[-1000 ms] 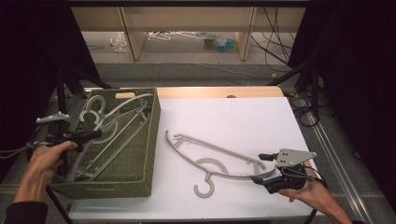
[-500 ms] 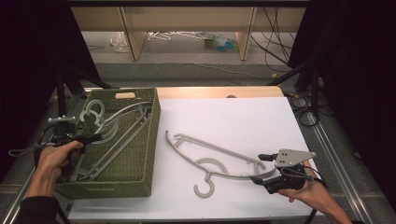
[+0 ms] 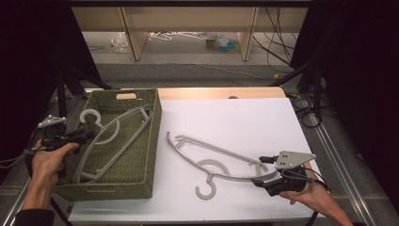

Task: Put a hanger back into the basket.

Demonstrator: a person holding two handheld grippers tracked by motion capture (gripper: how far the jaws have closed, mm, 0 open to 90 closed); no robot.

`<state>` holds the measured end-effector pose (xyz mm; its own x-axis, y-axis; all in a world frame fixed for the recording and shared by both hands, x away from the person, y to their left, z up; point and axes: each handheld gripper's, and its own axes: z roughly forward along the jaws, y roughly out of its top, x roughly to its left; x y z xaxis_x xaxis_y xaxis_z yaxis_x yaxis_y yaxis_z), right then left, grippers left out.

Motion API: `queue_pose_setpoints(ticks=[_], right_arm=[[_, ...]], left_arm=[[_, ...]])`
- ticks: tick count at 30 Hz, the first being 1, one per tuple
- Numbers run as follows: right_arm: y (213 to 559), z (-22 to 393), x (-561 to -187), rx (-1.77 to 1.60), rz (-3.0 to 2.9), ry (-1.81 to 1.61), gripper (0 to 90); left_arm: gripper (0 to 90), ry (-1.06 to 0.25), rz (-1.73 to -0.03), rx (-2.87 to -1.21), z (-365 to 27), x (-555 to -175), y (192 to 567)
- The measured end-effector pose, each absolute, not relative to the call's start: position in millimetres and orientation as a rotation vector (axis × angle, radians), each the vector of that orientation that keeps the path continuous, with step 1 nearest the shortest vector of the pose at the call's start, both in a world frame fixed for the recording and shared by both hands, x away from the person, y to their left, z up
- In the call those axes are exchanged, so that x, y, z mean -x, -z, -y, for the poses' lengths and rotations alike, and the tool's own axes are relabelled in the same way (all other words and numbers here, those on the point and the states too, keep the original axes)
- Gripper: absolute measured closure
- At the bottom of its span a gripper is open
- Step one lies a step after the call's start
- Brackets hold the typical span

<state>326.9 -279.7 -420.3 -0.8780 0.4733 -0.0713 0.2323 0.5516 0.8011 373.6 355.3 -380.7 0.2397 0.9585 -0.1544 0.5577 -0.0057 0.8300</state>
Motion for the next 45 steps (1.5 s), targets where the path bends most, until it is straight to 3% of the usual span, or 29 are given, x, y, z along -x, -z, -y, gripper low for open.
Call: queue_pose_setpoints(ticks=[8,24,33,45], right_arm=[[422,278,-327,-0.583,-2.513,-1.242,21.5],[428,277,-329,-0.577,-2.528,-1.251,21.2],[429,278,-329,-0.594,-2.515,-1.264,20.6],[432,276,-322,-0.613,-2.495,-1.268,17.8]], left_arm=[[39.5,-0.594,-1.292,-1.648,-317,-344,362],[21.9,-0.491,-0.945,-1.704,-197,-292,368],[19.5,-0.45,-0.832,-1.732,-154,-278,390],[18.5,-0.505,-0.827,-1.689,-154,-265,413]])
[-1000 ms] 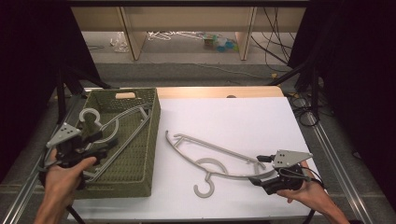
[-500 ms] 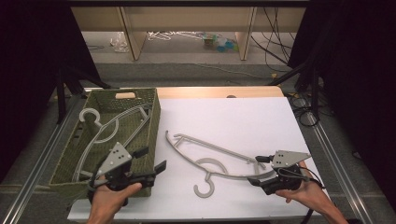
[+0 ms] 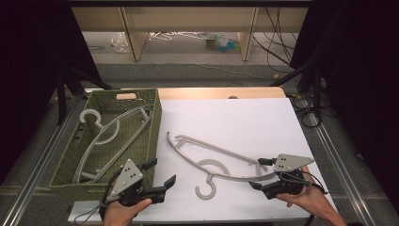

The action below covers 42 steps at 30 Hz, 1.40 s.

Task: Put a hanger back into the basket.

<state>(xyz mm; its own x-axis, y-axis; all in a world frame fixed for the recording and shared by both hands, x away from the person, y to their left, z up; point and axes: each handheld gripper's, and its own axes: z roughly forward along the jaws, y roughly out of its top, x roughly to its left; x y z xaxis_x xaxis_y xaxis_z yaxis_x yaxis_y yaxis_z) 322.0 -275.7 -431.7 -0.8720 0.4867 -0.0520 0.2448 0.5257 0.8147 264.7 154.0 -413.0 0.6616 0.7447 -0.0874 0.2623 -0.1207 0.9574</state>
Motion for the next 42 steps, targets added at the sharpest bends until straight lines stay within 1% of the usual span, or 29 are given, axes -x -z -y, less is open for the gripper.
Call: queue_pose_setpoints(ticks=[3,9,10,18,23,28,31,35,36,38,42], right_arm=[[434,273,-322,-0.604,-2.505,-1.265,17.8],[437,267,-322,-0.576,-2.53,-1.254,17.7],[439,263,-325,-0.555,-2.541,-1.245,19.7],[446,251,-337,-0.56,-2.602,-1.166,18.2],[451,241,-345,-0.562,-2.658,-1.087,20.9],[458,231,-356,-0.577,-2.733,-1.006,28.6],[460,225,-361,-0.556,-2.76,-0.974,36.0],[462,216,-369,-0.515,-2.804,-0.922,43.8],[465,212,-373,-0.514,-2.834,-0.898,47.5],[466,211,-373,-0.52,-2.849,-0.88,48.1],[471,206,-376,-0.493,-2.912,-0.8,53.8]], left_arm=[[18.6,-0.535,-0.787,-1.698,-155,-263,414],[18.7,-0.521,-0.781,-1.7,-151,-260,416],[19.0,-0.531,-0.776,-1.712,-151,-260,417],[19.2,-0.507,-0.779,-1.728,-146,-261,424],[19.2,-0.503,-0.763,-1.742,-145,-260,425],[19.2,-0.5,-0.772,-1.756,-147,-259,427],[19.2,-0.507,-0.741,-1.78,-148,-260,427],[19.2,-0.496,-0.746,-1.786,-146,-261,429],[19.2,-0.494,-0.742,-1.788,-146,-260,429],[19.2,-0.486,-0.748,-1.784,-145,-260,429],[19.2,-0.496,-0.738,-1.791,-146,-260,429]])
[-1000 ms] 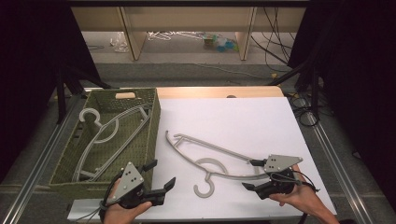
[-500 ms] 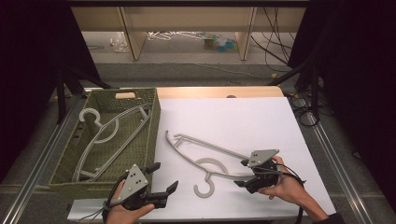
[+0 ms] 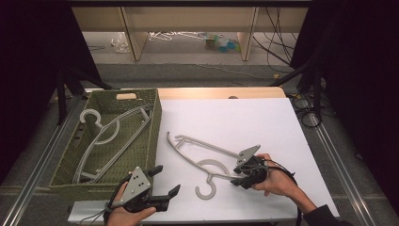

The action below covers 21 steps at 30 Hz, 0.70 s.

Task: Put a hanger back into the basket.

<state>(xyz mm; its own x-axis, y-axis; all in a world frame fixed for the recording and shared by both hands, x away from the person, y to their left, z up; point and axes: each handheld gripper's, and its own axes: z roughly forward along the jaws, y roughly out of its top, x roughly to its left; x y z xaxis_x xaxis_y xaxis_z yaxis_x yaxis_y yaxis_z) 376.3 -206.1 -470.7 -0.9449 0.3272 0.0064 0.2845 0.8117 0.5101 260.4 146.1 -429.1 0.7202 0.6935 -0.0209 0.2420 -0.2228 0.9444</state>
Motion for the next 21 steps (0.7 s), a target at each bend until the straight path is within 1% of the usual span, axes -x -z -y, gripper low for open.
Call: queue_pose_setpoints(ticks=[4,5,7,8,13,21], right_arm=[[469.9,201.0,-377.8,-0.459,-2.918,-0.763,56.9],[469.5,200.0,-377.8,-0.456,-2.923,-0.756,59.0],[468.4,199.0,-377.2,-0.459,-2.935,-0.742,62.8],[467.4,198.4,-376.2,-0.458,-2.95,-0.727,68.2],[467.2,197.6,-378.1,-0.479,-2.967,-0.717,70.8],[467.5,196.6,-381.2,-0.527,-2.982,-0.706,72.1]], left_arm=[[19.2,-0.495,-0.747,-1.79,-145.7,-260.1,429.7],[19.2,-0.5,-0.729,-1.798,-146.0,-260.8,429.4],[19.2,-0.487,-0.747,-1.787,-144.6,-259.9,429.6],[19.2,-0.493,-0.737,-1.792,-144.6,-259.8,429.5],[19.2,-0.485,-0.747,-1.785,-144.1,-259.4,429.8],[19.2,-0.49,-0.742,-1.802,-140.3,-260.8,430.1]])
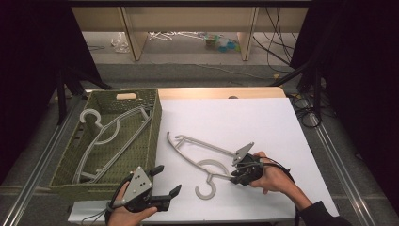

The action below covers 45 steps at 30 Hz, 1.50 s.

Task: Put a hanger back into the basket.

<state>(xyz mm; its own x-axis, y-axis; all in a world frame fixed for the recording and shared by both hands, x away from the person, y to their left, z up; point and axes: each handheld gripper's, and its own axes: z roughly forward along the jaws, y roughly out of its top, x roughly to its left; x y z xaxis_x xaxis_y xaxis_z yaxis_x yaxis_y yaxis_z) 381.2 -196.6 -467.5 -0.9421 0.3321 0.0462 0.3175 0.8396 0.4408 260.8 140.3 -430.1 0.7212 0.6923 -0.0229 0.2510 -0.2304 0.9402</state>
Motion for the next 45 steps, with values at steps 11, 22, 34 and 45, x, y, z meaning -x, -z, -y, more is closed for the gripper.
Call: queue_pose_setpoints(ticks=[11,22,34,45], right_arm=[[459,201,-376,-0.417,-2.995,-0.679,81.3],[440,229,-353,-0.258,-3.093,-0.763,81.3],[422,243,-342,-0.22,-3.075,-0.831,81.2],[420,242,-340,-0.179,-3.086,-0.83,81.2]], left_arm=[[23.2,-0.589,-0.67,-1.944,-116,-270,438],[28.1,-0.589,-0.548,-2.144,-81,-292,450],[31.5,-0.609,-0.413,-2.277,-57,-306,468],[42.2,-0.583,-0.2,-2.291,-40,-314,468]])
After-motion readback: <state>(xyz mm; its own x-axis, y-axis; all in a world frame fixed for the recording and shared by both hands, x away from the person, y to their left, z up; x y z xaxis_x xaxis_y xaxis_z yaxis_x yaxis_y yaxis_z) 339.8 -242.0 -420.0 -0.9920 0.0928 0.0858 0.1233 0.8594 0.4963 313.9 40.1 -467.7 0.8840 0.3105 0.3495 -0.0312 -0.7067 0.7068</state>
